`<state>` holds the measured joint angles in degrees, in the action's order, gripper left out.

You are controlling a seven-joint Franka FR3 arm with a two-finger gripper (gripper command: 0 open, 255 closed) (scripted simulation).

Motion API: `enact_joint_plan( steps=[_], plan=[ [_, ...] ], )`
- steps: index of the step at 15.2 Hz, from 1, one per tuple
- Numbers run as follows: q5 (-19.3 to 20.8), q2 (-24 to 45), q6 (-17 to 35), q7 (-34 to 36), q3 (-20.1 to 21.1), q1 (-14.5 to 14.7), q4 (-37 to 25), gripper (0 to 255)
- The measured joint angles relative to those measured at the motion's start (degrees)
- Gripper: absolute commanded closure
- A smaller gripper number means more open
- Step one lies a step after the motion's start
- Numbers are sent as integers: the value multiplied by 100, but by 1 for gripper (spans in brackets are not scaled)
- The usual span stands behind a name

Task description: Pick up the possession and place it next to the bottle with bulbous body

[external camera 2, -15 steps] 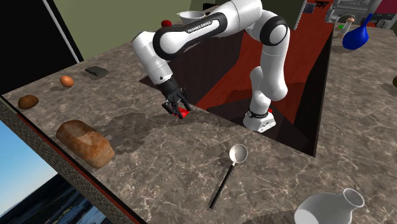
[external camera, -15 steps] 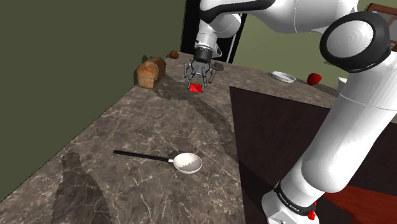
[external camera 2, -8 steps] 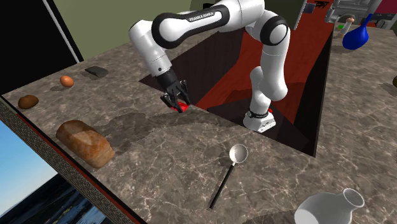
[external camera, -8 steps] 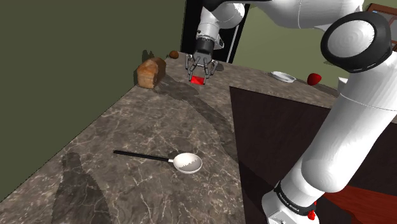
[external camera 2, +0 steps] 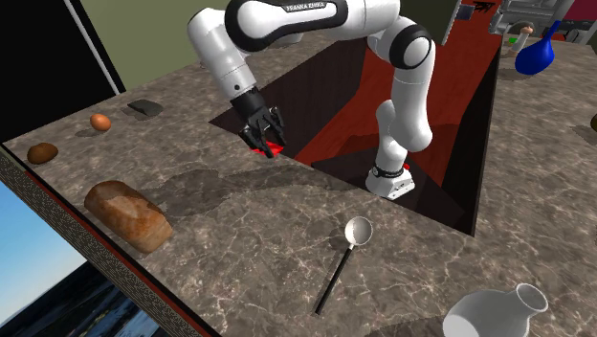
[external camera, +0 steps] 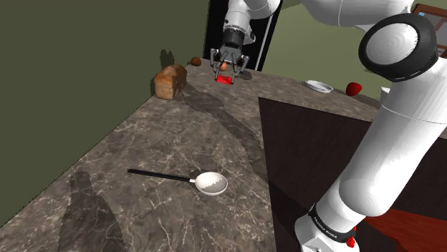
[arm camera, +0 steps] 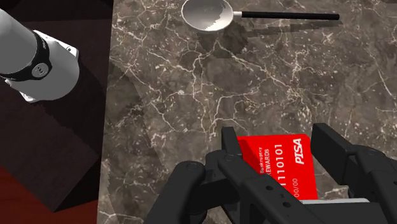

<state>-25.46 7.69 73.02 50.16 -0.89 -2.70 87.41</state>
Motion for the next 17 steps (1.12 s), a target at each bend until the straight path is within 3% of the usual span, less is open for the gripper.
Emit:
enact_joint_plan(
  steps=[13,17],
  plan=[
    [-171,309,-982,445,-3,-63,-1373,255],
    [-212,-274,-718,629,105,106,-628,255]
  ],
)
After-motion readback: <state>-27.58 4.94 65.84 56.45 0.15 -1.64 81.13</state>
